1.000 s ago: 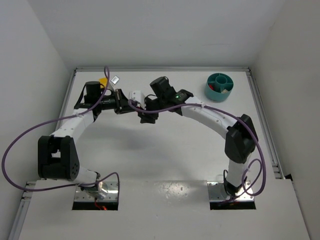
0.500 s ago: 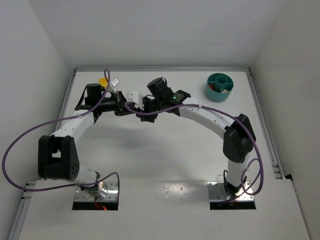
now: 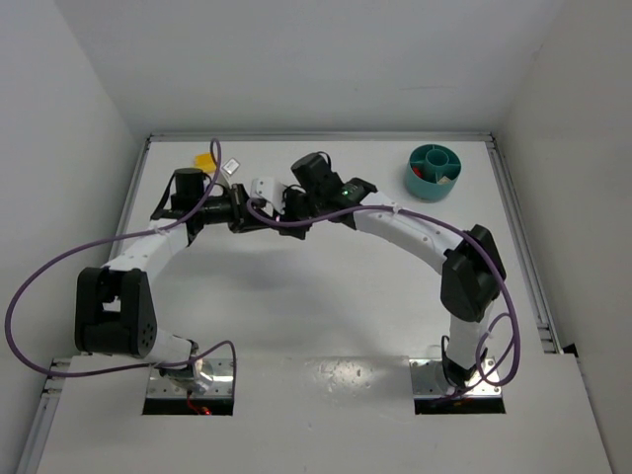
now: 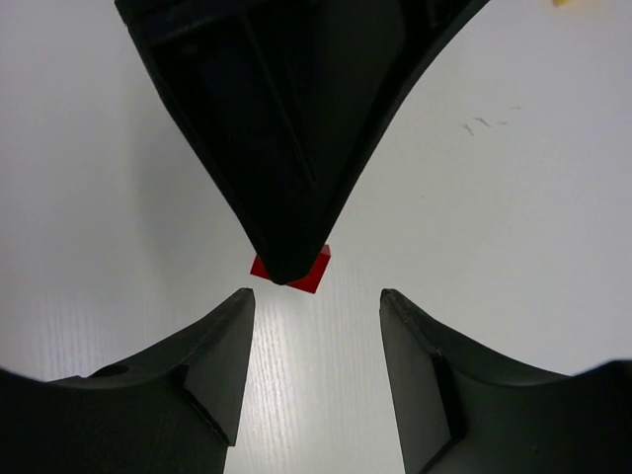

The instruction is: Sort the legos into containers by color

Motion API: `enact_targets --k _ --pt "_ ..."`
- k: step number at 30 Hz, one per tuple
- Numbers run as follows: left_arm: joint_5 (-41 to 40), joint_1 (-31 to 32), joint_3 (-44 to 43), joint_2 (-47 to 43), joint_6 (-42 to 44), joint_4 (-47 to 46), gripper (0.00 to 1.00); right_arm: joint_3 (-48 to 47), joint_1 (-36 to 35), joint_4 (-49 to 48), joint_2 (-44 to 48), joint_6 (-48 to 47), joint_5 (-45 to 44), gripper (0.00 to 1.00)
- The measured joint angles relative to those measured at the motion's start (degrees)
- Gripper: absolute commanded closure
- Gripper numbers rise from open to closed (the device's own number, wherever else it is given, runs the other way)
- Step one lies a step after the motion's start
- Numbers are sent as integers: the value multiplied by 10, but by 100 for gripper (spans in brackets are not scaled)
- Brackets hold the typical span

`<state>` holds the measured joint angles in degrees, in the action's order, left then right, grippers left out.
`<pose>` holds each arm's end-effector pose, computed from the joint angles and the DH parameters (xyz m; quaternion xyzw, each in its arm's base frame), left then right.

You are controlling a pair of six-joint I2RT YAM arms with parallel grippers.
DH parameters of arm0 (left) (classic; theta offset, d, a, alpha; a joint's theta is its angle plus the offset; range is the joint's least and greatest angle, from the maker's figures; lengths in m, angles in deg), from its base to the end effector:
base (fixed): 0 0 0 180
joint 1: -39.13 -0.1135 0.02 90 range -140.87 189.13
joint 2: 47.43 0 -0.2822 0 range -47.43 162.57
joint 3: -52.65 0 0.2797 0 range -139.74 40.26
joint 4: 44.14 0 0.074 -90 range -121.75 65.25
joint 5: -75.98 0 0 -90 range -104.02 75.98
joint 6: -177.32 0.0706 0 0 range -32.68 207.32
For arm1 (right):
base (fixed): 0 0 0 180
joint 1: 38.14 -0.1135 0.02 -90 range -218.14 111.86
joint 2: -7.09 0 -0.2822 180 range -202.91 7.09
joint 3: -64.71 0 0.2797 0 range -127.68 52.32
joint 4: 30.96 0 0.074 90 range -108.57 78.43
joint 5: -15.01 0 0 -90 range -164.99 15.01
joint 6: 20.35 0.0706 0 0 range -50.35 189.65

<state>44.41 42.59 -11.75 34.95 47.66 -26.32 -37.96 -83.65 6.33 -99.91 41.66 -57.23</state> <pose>0.3344 -0.0805 0.2420 -0.0300 0.8076 -0.5502 0.2101 0.3259 0.3625 0.2684 -0.5899 0.6843 0.2008 0.3787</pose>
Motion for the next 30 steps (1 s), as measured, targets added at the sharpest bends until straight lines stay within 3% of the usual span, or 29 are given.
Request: enact_targets --k 30 --pt "0 3 2 1 0 -4 100 -30 -4 10 0 26 37 44"
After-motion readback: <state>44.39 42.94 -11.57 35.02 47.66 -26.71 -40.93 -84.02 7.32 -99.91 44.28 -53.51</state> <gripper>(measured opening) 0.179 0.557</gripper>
